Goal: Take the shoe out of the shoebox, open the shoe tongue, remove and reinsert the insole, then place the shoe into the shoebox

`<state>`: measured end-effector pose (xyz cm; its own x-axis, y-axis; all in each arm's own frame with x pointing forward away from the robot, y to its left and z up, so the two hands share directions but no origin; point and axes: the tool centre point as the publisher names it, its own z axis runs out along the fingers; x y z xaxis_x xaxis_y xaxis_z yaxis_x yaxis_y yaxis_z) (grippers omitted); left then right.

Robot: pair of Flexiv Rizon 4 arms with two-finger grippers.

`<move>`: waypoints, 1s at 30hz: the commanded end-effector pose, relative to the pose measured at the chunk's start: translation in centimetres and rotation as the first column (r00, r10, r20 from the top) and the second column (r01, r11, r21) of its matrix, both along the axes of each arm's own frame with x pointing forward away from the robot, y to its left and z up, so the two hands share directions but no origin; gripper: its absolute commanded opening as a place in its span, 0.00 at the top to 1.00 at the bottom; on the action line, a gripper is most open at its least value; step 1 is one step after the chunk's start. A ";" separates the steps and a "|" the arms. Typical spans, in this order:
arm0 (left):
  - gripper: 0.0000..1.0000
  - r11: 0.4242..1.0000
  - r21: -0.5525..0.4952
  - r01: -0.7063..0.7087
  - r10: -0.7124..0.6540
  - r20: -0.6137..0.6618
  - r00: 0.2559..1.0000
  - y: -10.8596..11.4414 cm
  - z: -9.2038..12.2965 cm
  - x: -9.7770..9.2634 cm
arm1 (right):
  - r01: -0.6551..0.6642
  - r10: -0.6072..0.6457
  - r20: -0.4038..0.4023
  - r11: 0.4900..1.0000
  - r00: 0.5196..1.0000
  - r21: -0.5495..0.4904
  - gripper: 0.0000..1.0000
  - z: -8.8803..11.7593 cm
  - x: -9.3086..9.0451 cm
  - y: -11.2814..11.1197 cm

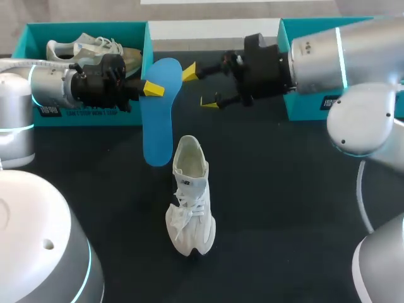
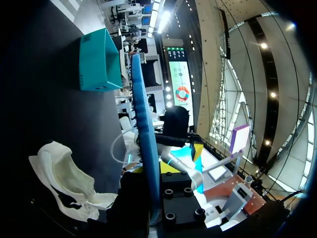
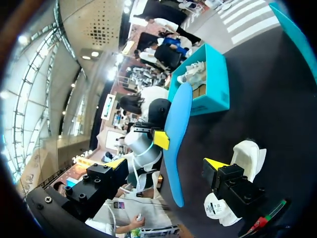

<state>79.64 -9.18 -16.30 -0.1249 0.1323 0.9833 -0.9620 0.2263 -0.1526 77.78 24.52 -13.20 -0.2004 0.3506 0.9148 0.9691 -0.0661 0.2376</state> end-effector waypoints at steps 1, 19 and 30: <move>1.00 1.000 0.002 0.002 -0.002 0.000 1.000 0.1 0.0 0.0 | -0.062 0.060 0.019 0.976 0.998 0.208 0.00 -0.9 0.6 0.1; 1.00 1.000 0.002 0.002 -0.002 0.000 1.000 0.1 0.0 0.0 | -0.047 0.054 -0.029 0.977 0.998 0.210 0.00 -2.0 1.9 -0.6; 1.00 0.998 -0.001 0.067 -0.065 0.173 0.983 0.2 1.0 0.2 | -0.047 0.054 -0.029 0.977 0.998 0.210 0.00 -2.0 1.9 -0.6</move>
<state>79.31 -9.26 -16.14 -0.1803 0.1382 0.9739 -0.9484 0.2381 -0.2094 79.63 23.69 -15.16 -0.1805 0.1389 0.9737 0.9799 -0.0600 0.1903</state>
